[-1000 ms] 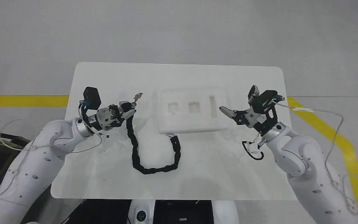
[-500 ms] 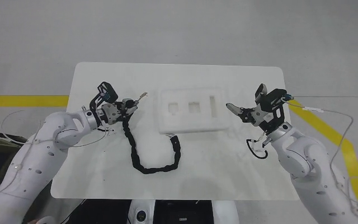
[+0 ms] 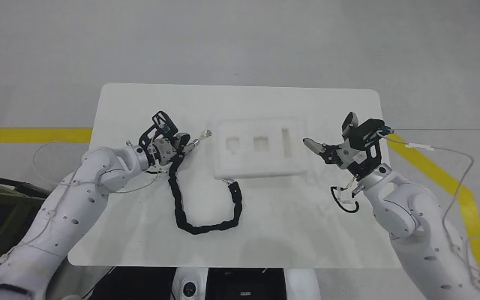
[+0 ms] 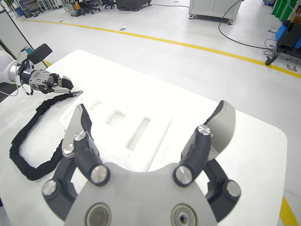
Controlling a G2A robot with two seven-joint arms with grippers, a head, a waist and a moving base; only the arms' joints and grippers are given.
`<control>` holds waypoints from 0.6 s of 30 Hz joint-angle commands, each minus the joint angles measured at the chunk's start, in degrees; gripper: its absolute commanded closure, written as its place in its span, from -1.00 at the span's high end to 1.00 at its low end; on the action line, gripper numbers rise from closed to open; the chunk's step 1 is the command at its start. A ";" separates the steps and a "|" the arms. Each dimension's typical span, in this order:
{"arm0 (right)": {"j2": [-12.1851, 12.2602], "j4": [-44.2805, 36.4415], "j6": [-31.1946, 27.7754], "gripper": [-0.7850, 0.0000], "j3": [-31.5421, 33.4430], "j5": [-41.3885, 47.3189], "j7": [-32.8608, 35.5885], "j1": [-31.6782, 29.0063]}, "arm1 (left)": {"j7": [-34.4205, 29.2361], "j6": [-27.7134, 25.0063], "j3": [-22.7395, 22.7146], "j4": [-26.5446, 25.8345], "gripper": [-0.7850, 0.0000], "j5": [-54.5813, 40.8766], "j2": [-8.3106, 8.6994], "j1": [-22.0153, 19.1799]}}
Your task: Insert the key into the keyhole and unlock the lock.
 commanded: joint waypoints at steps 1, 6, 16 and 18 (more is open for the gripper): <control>0.00 0.00 0.00 1.00 0.00 0.00 0.00 0.00 | 3.40 -0.46 -0.88 -0.88 0.50 0.26 0.02 0.94; 0.00 0.00 0.00 1.00 0.00 0.00 0.00 0.00 | 12.60 -3.18 -5.06 -4.04 1.00 0.72 0.78 5.40; 0.00 0.00 0.00 1.00 0.00 0.00 0.00 0.00 | 24.58 -5.21 -17.65 -4.94 1.00 4.73 2.75 11.63; 0.00 0.00 0.00 1.00 0.00 0.00 0.00 0.00 | 25.98 -4.83 -19.92 -4.55 1.00 4.51 2.96 12.60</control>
